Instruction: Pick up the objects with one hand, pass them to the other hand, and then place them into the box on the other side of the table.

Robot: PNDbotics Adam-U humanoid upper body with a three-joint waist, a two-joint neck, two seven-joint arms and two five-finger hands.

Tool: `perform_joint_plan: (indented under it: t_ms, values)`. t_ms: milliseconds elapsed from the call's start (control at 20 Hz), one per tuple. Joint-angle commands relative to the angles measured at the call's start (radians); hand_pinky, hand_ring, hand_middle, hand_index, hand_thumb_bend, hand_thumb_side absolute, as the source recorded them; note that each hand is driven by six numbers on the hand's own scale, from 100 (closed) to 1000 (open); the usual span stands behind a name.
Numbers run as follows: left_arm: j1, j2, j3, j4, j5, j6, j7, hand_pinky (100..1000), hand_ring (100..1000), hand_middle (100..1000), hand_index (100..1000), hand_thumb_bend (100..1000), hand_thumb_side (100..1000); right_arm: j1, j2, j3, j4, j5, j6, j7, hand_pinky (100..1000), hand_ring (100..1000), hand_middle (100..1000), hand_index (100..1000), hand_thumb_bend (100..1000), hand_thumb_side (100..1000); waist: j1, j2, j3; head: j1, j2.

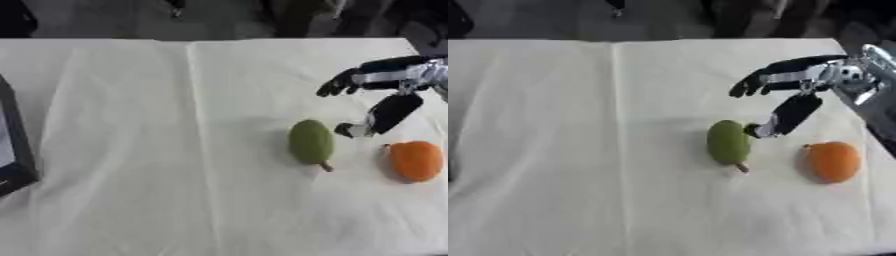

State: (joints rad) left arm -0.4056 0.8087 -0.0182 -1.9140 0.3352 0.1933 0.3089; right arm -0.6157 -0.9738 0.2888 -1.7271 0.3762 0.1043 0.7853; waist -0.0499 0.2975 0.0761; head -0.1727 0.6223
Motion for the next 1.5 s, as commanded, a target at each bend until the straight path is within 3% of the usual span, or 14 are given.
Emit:
perform_joint_plan:
  t_ms: [50,650,1050,1150,1250,1300,1350,1500]
  values:
    - [-0.011,0.016,0.013,-0.018,0.002,-0.001,0.004,849,828,738,853,100,707,-0.01,-0.013,0.007,0.003,0.038,0.0,-0.008,916,939,902,979,308,375,0.005,-0.013,0.002,0.004,-0.008]
    - [-0.008,-0.001,0.017,-0.023,0.011,-0.001,0.019,846,823,723,837,100,717,-0.037,0.069,0.072,0.13,0.204,-0.011,-0.042,915,935,898,999,393,376,0.014,-0.004,0.01,0.006,-0.004]
    - [-0.006,-0.008,0.019,-0.026,0.014,-0.001,0.029,845,820,715,823,100,720,-0.053,0.115,0.099,0.209,0.304,-0.016,-0.092,900,910,861,946,461,341,0.017,0.005,0.017,0.005,-0.007]
    - [-0.004,-0.008,0.02,-0.027,0.013,-0.001,0.029,844,820,713,818,100,720,-0.052,0.121,0.1,0.221,0.312,-0.012,-0.106,889,887,784,884,434,314,0.018,0.006,0.017,0.006,-0.007]
    - [-0.002,-0.008,0.021,-0.028,0.012,-0.001,0.031,844,819,711,811,100,721,-0.049,0.123,0.094,0.221,0.298,0.003,-0.131,870,852,672,782,369,211,0.018,0.006,0.016,0.006,-0.006]
    - [-0.002,-0.008,0.022,-0.029,0.012,-0.001,0.031,844,819,711,810,100,721,-0.047,0.123,0.089,0.216,0.284,0.017,-0.147,867,848,659,771,361,198,0.018,0.006,0.016,0.007,-0.005]
    - [-0.001,-0.007,0.022,-0.029,0.012,-0.001,0.031,844,819,710,806,100,720,-0.044,0.122,0.082,0.206,0.265,0.035,-0.168,847,801,590,695,278,123,0.018,0.005,0.015,0.008,-0.005]
    - [-0.001,-0.007,0.023,-0.029,0.01,-0.001,0.032,845,818,708,802,100,719,-0.032,0.112,0.062,0.148,0.197,0.094,-0.227,806,732,517,611,135,100,0.018,0.004,0.013,0.011,-0.006]
